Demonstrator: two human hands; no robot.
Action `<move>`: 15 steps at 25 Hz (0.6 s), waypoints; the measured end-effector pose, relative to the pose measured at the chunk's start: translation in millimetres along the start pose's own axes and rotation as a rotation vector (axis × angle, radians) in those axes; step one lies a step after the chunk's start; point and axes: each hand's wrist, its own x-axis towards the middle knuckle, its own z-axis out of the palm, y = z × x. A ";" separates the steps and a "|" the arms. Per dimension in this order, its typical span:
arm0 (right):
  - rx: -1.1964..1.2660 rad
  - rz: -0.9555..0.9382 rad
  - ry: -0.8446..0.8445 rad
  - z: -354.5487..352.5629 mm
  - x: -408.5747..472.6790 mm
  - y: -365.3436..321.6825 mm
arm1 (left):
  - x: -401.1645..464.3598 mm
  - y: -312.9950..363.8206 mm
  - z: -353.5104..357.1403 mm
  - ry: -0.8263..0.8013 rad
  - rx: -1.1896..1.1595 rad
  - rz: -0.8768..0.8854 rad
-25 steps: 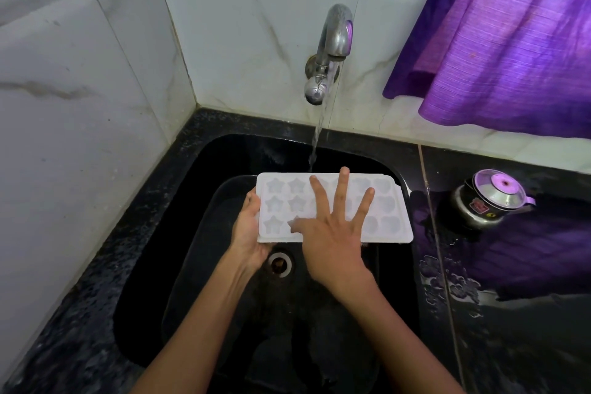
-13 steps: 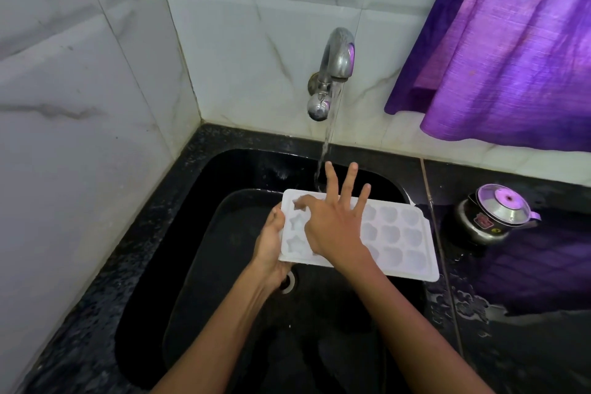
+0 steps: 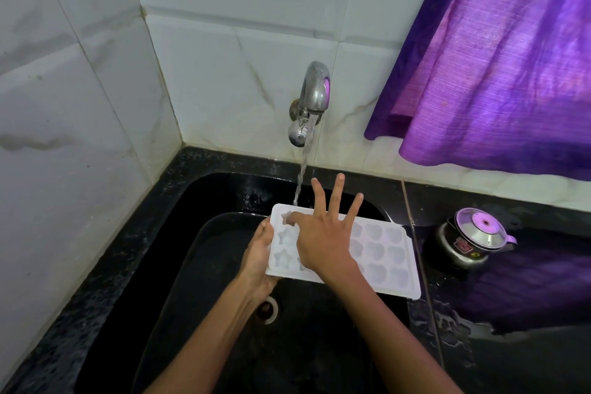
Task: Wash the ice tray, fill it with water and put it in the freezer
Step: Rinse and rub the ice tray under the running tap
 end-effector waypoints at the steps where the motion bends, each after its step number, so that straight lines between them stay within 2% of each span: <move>1: 0.022 -0.009 0.001 -0.2 1.7 -0.3 | 0.4 -1.6 0.4 0.002 -0.004 -0.005; 5: 0.059 0.018 -0.099 -3.9 12.2 9.4 | 1.4 -2.7 1.9 -0.011 -0.019 -0.026; 10: 0.016 0.030 -0.065 1.3 7.9 7.7 | 6.0 -3.9 6.1 -0.029 -0.040 0.001; 15: -0.018 0.064 -0.116 0.2 15.8 14.5 | 7.1 -4.3 5.2 -0.021 -0.031 -0.005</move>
